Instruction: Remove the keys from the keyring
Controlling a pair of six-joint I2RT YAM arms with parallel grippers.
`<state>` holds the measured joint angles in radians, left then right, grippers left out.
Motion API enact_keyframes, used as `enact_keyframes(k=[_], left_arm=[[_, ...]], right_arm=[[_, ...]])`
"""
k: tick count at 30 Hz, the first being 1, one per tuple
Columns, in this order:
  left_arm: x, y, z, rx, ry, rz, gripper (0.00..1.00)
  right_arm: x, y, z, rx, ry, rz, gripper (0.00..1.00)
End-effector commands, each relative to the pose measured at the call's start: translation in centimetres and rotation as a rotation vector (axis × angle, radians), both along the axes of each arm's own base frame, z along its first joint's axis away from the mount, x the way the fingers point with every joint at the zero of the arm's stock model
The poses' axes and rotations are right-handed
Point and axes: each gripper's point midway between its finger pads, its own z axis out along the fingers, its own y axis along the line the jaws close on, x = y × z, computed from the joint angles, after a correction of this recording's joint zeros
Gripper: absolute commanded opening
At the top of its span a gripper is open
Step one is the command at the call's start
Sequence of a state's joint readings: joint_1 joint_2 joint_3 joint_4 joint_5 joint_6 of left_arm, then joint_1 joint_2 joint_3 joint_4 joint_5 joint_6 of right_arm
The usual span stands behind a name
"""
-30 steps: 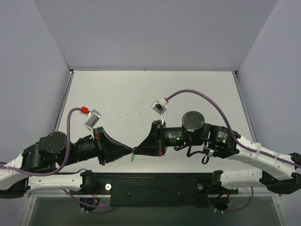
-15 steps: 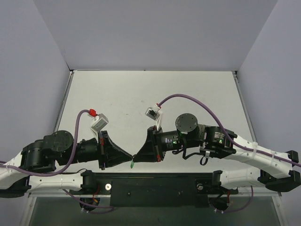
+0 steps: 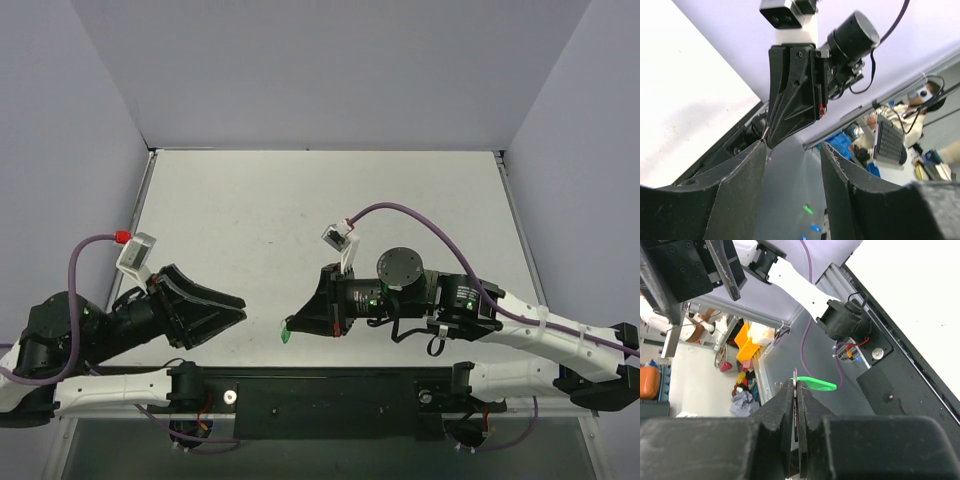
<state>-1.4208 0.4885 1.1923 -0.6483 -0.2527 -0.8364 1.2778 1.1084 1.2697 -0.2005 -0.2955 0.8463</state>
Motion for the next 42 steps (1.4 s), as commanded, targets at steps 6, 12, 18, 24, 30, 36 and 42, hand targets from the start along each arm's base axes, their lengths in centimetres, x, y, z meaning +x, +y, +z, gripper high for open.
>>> enact_keyframes(k=[6,12,18,24,30,36,42], left_arm=[[2.1,-2.2,2.1,-0.255,0.055,0.094,0.47],[3.1,-3.6,3.2,-0.336,0.069,0.135,0.48],[3.1,-5.5,3.4,-0.326,0.067,0.124,0.45],[3.3,-6.2,2.5,-0.318,0.082,0.127,0.42],[3.1,-6.5,3.2,-0.343,0.082,0.114,0.38],[3.0,-6.8,3.0,-0.331,0.082,0.105,0.34],[3.0,-7.2,2.9,-0.328,0.084,0.102,0.33]], right_arm=[[1.7,-1.2,6.1,0.257,-0.056,-0.125,0.00],[2.2,-2.0,6.9,0.273,-0.088,-0.160,0.00],[2.4,-2.8,8.1,0.312,-0.104,-0.175,0.00],[2.7,-3.1,9.0,0.345,-0.110,-0.189,0.00],[3.1,-3.5,9.2,0.355,-0.113,-0.214,0.00],[3.3,-3.9,9.6,0.379,-0.113,-0.230,0.00],[3.2,-3.7,9.7,0.383,-0.110,-0.222,0.00]])
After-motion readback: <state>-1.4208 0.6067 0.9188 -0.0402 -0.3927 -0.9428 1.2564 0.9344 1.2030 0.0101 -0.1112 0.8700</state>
